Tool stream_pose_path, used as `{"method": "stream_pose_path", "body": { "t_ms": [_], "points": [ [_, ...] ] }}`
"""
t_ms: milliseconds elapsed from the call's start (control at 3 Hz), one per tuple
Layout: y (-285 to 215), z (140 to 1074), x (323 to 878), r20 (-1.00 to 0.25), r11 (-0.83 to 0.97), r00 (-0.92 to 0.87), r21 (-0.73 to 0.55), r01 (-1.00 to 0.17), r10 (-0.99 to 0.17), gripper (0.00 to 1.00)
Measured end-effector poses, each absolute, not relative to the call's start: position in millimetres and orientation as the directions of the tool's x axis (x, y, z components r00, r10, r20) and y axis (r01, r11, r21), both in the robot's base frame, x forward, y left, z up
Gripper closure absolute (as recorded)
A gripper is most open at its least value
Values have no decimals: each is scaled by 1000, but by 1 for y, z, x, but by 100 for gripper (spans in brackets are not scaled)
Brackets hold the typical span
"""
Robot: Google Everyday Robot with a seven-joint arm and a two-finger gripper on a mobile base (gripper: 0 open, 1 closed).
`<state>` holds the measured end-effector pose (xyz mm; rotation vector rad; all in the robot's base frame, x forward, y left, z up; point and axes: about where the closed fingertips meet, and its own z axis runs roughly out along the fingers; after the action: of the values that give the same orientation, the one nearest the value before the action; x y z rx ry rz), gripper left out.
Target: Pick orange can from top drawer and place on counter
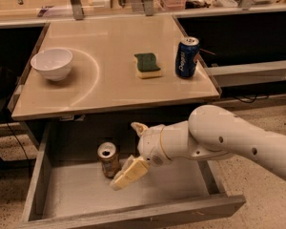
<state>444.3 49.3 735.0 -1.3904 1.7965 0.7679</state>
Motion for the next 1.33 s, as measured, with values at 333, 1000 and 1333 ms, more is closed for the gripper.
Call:
{"method": "stream_pose_path", "body": {
  "t_ms": [333,1000,1333],
  "points": [
    [52,732,443,-835,230,-152,32,-973,-529,0],
    [96,682,435,-859,179,-179,104,-978,-479,0],
    [95,681,438,-862,186,-174,95,-978,-475,0]
  ]
}}
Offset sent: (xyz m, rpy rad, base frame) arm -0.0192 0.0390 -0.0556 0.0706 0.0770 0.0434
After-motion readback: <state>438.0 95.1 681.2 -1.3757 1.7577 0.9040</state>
